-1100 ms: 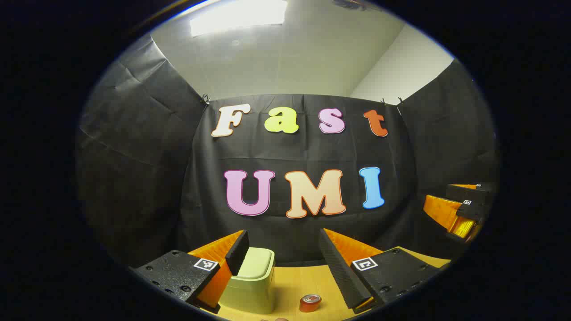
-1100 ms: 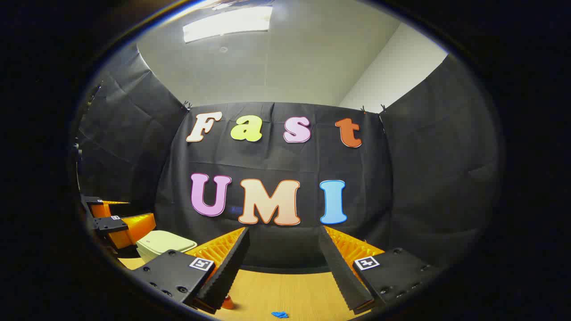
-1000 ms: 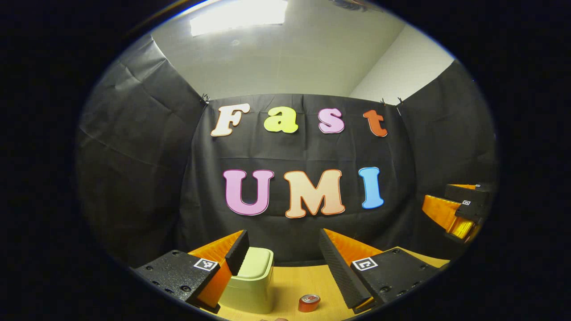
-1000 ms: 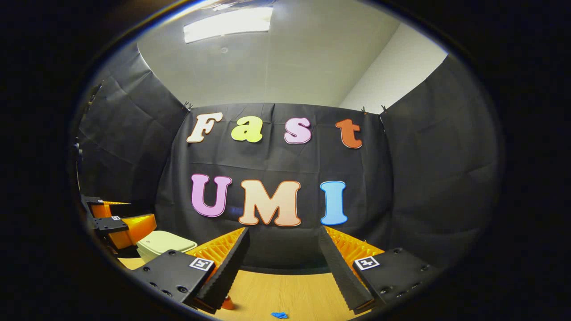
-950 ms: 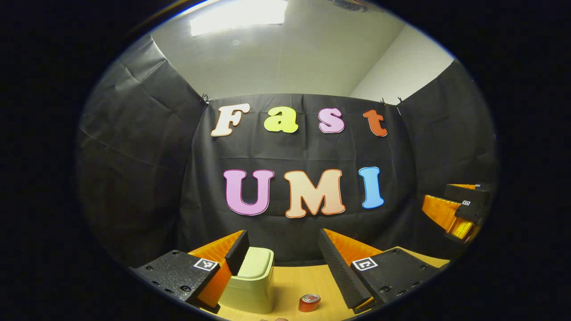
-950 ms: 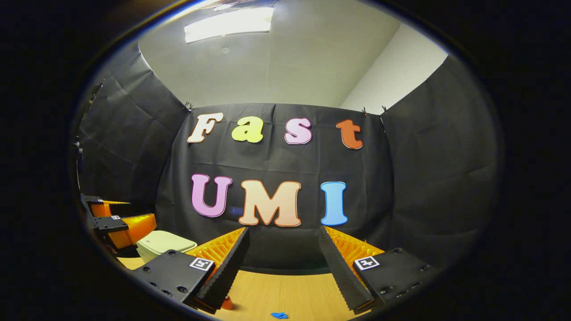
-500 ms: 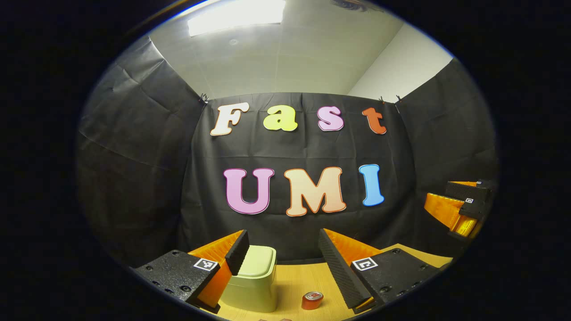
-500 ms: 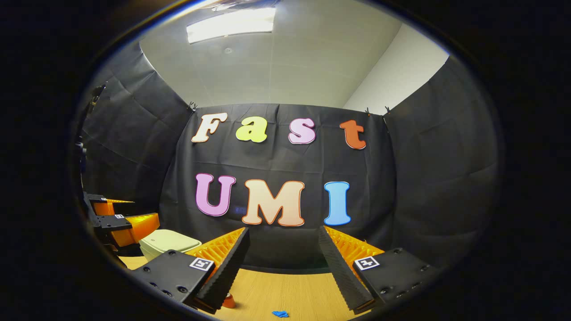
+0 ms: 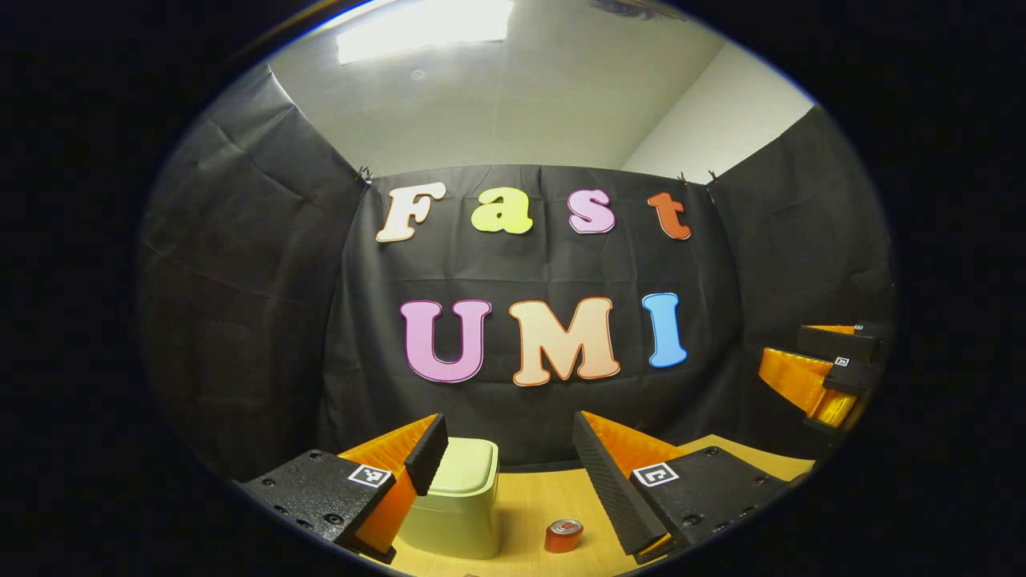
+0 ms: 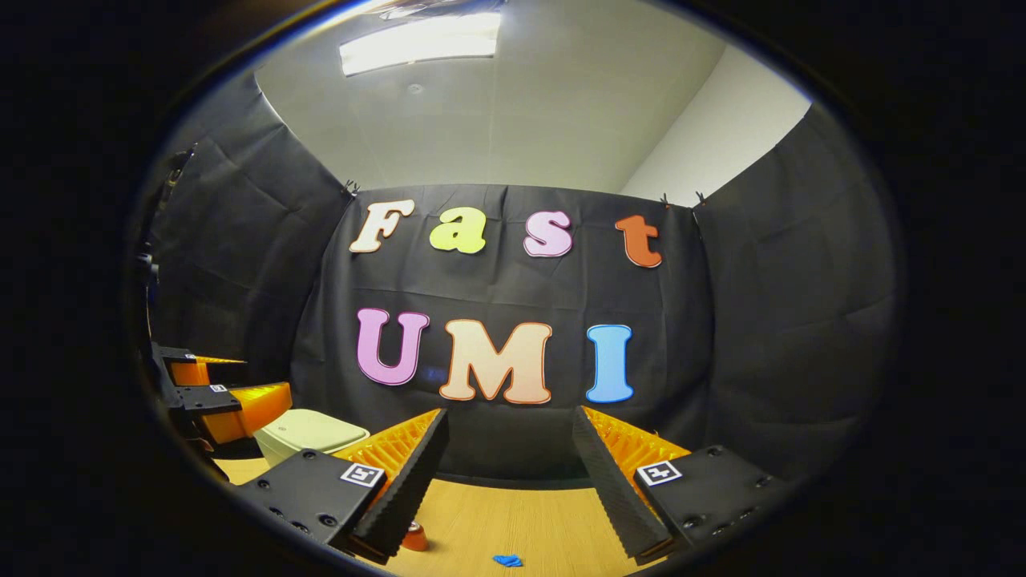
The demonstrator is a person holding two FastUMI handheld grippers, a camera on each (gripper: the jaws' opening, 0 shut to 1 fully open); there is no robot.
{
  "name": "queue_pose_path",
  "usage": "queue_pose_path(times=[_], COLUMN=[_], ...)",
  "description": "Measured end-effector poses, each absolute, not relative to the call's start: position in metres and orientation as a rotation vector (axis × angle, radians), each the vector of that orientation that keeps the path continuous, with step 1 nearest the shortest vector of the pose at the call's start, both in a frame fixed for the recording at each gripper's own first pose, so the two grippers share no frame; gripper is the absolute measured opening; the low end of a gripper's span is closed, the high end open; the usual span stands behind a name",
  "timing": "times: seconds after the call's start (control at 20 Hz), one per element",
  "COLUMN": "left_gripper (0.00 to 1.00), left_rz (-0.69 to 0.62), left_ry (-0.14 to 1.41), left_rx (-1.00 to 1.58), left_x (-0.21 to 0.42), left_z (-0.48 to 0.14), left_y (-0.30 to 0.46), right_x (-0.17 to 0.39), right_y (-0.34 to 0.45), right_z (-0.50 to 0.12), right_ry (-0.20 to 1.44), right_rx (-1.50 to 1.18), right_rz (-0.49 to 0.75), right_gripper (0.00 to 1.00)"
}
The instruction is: Press the lid of the desktop garbage bin to open it, pick up the crumpled paper on the desktop and throw it into the bin, then pick up the pop can on the desktop and drop it into the bin, and finally close the garbage bin lid.
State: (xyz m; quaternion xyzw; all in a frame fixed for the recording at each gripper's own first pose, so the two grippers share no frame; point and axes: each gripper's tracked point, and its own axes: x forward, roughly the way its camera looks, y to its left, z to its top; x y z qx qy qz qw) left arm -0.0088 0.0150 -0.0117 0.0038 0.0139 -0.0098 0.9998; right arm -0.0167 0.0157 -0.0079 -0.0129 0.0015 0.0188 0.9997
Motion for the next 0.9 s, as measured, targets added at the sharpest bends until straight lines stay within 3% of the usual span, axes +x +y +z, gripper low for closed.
queue_pose_path(times=[0.65,0.8,0.85,0.9], left_gripper=[0.89,0.79,0.65,0.6], left_rz=[0.042,0.04,0.03,0.018], left_ry=[0.092,0.115,0.125,0.134], left_rx=[0.035,0.029,0.024,0.02], left_x=[0.015,0.019,0.021,0.024], left_z=[-0.044,-0.053,-0.058,-0.062], left_y=[0.084,0.097,0.099,0.101], right_x=[-0.022,-0.026,-0.028,-0.03], right_y=[0.059,0.074,0.079,0.084], right_z=[-0.026,-0.02,-0.018,-0.018], right_ry=[0.061,0.054,0.05,0.049], right_rx=[-0.037,-0.059,-0.068,-0.076], right_rz=[0.034,0.028,0.025,0.022], right_gripper=[0.98,0.98,0.98,0.98])
